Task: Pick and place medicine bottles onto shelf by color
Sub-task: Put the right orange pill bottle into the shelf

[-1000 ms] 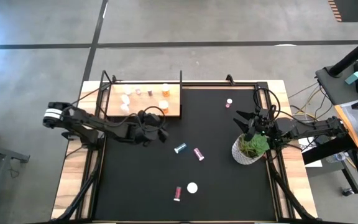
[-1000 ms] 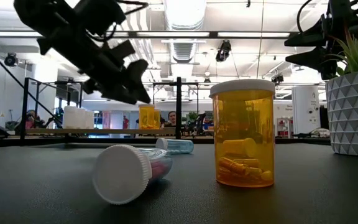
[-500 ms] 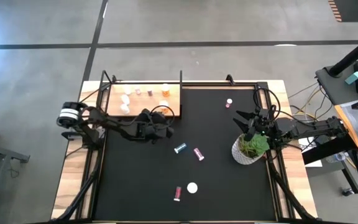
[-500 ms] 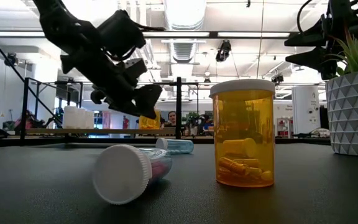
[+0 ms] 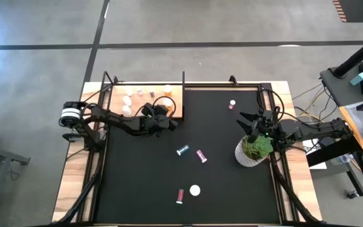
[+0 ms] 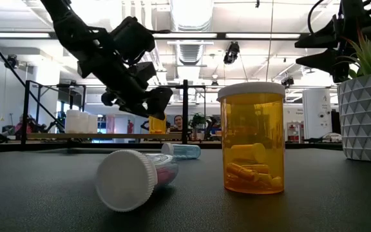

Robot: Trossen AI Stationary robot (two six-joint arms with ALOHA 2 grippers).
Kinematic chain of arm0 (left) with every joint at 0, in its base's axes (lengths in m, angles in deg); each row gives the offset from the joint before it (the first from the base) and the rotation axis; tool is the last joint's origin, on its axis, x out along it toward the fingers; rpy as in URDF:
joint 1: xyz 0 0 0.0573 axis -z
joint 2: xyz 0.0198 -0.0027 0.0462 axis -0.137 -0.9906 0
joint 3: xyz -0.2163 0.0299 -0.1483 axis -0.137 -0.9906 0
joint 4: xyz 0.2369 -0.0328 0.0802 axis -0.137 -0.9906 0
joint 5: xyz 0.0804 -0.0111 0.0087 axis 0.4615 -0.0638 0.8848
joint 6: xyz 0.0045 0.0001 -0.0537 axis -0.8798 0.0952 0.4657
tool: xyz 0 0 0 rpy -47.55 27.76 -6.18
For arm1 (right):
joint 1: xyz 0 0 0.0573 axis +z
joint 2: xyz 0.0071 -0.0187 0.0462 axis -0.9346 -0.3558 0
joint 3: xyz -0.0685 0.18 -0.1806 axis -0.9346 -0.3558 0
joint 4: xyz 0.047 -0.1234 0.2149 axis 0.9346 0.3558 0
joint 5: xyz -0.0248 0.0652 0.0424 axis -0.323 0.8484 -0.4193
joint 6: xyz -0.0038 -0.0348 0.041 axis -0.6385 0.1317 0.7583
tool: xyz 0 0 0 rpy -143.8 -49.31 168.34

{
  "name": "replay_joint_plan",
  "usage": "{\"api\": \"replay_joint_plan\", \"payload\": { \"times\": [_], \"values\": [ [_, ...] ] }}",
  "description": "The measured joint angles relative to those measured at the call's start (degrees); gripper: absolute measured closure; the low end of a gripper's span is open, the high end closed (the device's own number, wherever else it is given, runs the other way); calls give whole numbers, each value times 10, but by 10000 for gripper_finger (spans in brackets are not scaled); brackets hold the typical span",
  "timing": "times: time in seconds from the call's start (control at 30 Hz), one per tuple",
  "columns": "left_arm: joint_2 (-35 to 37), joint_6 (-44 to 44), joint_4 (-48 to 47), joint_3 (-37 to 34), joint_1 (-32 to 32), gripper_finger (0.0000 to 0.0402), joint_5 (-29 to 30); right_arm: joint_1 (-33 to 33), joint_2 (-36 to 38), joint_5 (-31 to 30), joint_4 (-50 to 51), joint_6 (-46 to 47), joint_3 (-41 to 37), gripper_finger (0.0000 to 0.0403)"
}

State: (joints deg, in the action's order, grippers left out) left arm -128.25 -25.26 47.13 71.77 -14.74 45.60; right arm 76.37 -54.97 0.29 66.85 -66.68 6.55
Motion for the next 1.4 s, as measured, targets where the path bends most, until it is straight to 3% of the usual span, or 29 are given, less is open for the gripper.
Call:
{"api": "replay_joint_plan", "payload": {
  "times": [0.83, 1.4],
  "values": [
    [-53, 0, 62, 17, -53, 164, -3, 0, 0, 0, 0, 0, 0, 163],
    [5, 0, -12, 11, -16, 164, -4, 0, 0, 0, 0, 0, 0, 163]
  ]
}}
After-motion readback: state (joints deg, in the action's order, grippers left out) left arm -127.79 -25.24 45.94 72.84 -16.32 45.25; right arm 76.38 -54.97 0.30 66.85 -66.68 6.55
